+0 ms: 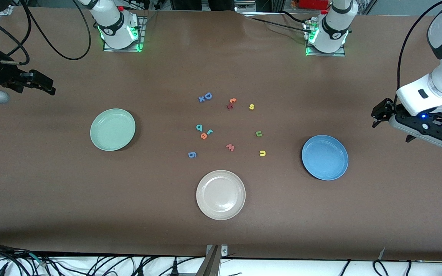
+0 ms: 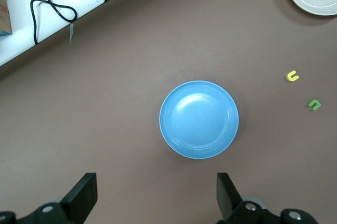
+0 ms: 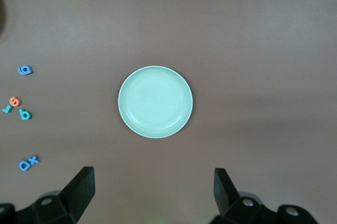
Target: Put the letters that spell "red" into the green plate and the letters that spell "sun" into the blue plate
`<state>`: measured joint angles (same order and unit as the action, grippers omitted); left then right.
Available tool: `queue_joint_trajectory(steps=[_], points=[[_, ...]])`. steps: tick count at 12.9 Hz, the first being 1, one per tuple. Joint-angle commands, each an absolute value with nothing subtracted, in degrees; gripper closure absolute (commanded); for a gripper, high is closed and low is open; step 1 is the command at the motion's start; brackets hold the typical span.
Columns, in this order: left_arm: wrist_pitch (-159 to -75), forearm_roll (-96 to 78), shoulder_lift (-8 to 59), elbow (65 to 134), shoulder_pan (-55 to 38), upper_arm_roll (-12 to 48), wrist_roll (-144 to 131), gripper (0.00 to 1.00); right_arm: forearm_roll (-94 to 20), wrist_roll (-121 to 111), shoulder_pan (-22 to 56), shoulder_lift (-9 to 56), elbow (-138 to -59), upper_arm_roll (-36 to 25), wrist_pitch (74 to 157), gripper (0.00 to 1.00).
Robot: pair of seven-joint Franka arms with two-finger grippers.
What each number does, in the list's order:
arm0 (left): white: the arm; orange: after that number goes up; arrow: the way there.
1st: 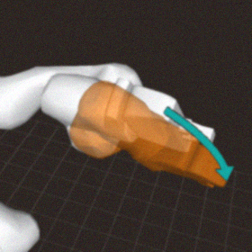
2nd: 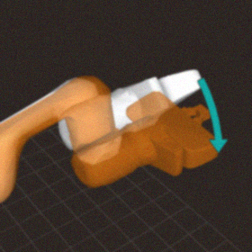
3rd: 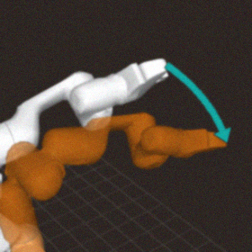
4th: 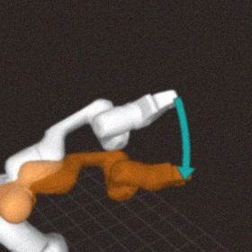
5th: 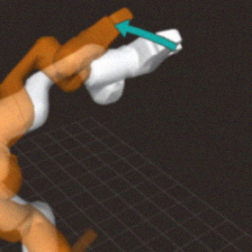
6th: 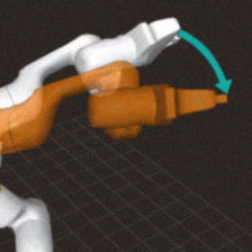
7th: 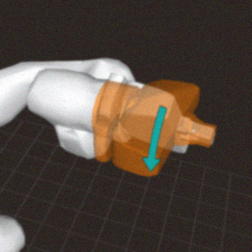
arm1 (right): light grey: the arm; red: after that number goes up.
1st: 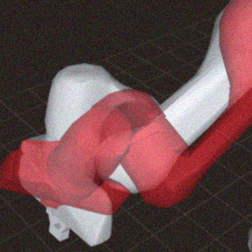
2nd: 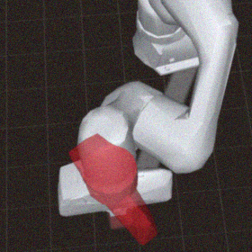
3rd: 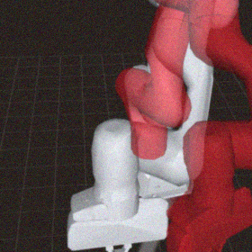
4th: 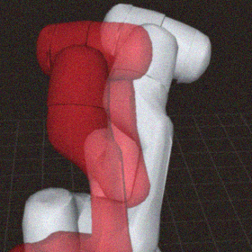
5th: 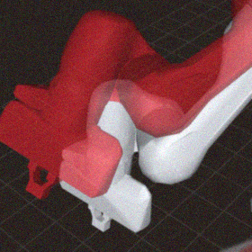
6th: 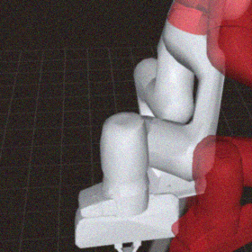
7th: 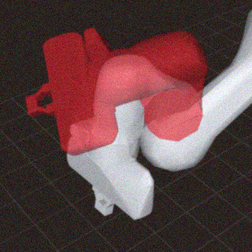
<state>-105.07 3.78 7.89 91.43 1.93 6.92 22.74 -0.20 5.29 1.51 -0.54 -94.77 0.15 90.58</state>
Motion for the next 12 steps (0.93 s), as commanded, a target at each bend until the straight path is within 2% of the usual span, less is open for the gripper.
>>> queue_joint_trajectory(steps=[1,12], points=[[-103.4,2.3,8.7,89.6,2.2,6.9,20.6,0.0,0.3,5.5,1.1,-0.9,-94.3,0.4,90.3,0.0],[-102.8,0.9,8.1,91.9,1.8,5.5,14.1,0.0,0.1,5.4,1.1,-0.9,-94.3,0.5,89.9,0.0]])
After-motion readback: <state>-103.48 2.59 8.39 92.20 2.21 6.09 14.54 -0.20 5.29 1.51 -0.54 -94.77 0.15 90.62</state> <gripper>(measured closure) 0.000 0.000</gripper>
